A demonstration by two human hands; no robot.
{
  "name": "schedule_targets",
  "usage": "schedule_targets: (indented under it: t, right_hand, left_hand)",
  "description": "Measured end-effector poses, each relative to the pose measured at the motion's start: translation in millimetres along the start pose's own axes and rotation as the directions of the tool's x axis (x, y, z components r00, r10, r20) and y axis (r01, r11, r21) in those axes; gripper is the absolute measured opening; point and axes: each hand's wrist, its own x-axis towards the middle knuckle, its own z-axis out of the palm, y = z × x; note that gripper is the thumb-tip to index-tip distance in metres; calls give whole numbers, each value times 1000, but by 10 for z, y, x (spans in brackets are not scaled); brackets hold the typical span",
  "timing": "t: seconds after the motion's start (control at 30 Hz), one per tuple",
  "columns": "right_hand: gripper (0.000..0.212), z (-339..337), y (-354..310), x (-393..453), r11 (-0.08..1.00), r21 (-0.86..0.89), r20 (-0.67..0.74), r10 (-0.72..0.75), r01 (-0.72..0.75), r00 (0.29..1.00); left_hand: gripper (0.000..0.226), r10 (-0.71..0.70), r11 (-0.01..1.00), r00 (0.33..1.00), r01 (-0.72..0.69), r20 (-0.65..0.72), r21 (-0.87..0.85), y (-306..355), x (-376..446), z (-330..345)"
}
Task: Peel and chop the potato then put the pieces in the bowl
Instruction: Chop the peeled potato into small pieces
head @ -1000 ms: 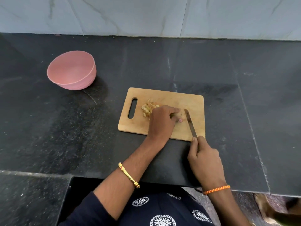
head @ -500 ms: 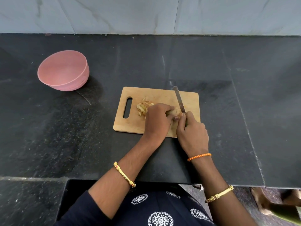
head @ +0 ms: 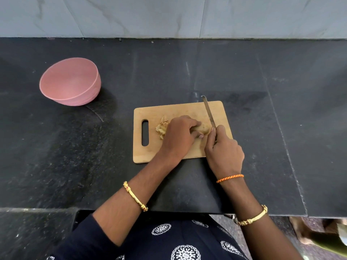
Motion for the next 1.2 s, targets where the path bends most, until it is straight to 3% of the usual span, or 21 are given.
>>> schedule_targets:
  t: [0.53,0.9,1.0,1.1,1.2]
  right_hand:
    - [32,-109,125,103,989,50,162,-143,136,976]
    - [27,-115,27,50,992,-56,180,-99,111,979]
    - [31,-157,51,99,995,64,232,-86,73,969]
    - [35,-237,98,183,976,208,183,-100,62,978]
    - [35,-268,119,224,977,207,206,-101,57,973]
  left_hand:
    - [31,-50,996,995,43,-91,-78,32,-99,116]
    - [31,-54,998,992,51,-112,-32,62,-111,119]
    - [32,-51,998,994,48,-95,-35,57,-98,107]
    - [32,-58,998,995,56,-84,-35,53,-75,96]
    - [32,-61,997,995,58,-72,-50,44,-63,91]
